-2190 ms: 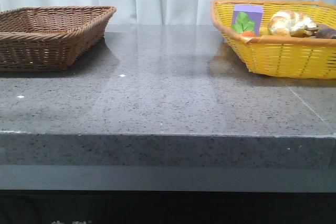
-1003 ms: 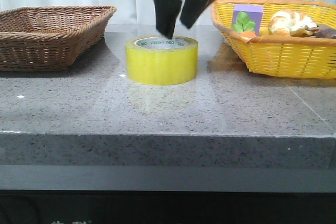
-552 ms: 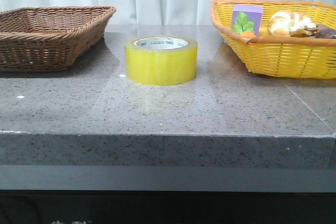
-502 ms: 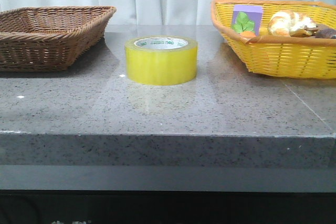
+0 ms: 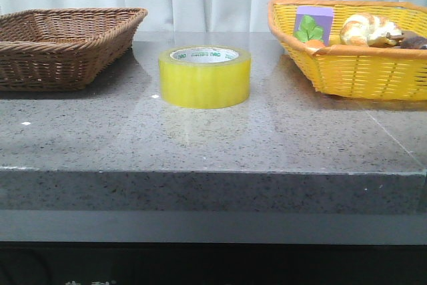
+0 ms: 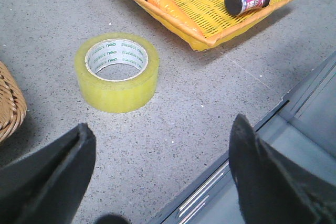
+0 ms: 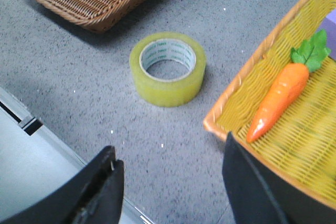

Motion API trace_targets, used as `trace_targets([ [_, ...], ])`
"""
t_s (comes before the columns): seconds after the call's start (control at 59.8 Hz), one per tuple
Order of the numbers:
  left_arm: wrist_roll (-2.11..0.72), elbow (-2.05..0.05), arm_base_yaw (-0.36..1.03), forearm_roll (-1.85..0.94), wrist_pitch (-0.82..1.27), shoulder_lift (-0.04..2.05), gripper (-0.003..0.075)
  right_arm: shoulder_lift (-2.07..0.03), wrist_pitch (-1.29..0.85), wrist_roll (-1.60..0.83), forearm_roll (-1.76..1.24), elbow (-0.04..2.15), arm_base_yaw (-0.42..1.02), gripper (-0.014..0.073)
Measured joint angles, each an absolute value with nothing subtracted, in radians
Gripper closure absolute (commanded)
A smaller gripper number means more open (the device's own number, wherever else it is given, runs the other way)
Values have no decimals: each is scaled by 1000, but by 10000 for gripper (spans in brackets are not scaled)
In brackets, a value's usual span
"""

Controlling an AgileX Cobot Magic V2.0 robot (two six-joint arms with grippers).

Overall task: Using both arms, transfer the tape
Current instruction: 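Open the right gripper and withdraw it from the tape roll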

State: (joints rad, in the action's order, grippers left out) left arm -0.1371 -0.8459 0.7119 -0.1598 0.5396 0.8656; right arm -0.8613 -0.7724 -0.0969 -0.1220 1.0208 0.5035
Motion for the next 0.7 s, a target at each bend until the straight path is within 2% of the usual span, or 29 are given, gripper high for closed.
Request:
trace_targets([
  [0.267,-137,-846,712,-160,540,866,195,-691,-738,-97,-124,853,504,151],
  [0.552,-137,-860,712,-166,551,871,192,-678,-722,-97,-126,840,504,151],
  [0.702,-137,-965,712,-116,621,935,125,-676,-722,-97,-126,840,504,151],
])
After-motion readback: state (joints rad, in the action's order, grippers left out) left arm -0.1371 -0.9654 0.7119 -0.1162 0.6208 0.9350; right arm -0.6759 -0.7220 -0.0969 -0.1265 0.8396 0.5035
